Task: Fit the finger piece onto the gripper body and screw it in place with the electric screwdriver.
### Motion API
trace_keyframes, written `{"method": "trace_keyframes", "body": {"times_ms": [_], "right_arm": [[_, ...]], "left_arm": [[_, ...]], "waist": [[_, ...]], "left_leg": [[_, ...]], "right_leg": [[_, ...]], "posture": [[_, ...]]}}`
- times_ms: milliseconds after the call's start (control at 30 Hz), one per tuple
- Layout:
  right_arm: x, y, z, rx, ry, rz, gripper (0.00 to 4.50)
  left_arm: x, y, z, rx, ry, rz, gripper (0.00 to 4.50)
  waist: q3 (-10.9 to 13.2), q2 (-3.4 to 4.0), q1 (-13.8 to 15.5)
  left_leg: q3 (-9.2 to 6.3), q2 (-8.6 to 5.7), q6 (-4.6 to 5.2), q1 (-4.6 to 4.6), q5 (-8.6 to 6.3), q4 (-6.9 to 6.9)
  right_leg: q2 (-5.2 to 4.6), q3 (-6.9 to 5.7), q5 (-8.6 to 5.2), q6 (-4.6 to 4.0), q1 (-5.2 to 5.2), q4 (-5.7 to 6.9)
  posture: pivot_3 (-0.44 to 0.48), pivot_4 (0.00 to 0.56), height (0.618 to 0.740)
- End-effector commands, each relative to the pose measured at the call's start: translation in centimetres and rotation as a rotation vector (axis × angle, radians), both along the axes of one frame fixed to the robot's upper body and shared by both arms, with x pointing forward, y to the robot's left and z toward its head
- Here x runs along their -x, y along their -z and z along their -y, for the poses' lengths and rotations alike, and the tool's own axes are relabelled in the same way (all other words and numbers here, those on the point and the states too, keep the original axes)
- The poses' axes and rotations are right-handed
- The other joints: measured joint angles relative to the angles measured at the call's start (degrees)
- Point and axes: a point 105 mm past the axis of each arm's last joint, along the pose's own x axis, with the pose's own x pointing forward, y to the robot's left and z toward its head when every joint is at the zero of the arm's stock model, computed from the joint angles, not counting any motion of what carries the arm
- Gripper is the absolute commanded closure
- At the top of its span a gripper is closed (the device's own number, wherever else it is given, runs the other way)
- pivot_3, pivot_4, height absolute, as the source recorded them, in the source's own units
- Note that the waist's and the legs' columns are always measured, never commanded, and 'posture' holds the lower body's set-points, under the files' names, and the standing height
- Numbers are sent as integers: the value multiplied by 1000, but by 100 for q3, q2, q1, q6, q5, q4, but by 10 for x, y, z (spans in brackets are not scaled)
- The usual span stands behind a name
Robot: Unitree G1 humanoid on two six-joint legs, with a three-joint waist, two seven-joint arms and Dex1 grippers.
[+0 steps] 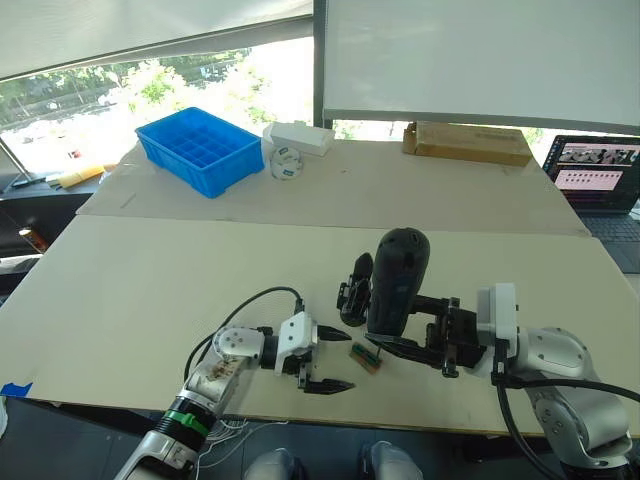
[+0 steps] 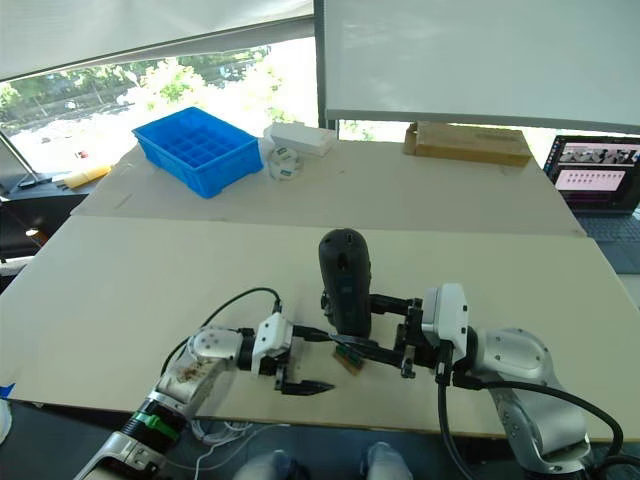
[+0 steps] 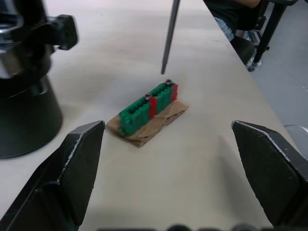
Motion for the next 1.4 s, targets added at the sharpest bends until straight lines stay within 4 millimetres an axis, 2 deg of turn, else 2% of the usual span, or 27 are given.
{"method": "trace_keyframes", "body": {"times_ms": [33, 467, 1400], "right_arm": [[5, -14, 0, -21, -5, 78, 2597], [6, -9, 1, -6, -4, 62, 2597], [11, -7, -2, -8, -18, 57, 2597]], "left_arm": [[5, -1, 5, -10, 19, -8, 0], [-5, 2, 3, -31, -63, 40, 0], [2, 16, -2, -44, -59, 18, 0]], "waist": [[1, -1, -2], [2, -3, -3], [2, -3, -11]], "left_leg": [[0, 0, 0, 0, 0, 0], [-3, 1, 0, -2, 0, 0], [-4, 5, 0, -2, -1, 0]], "right_leg": [[0, 0, 0, 0, 0, 0], [-3, 3, 0, 0, -2, 0], [-12, 3, -1, 0, -3, -4]], "posture": [[0, 150, 740], [0, 150, 740], [0, 150, 740]]}}
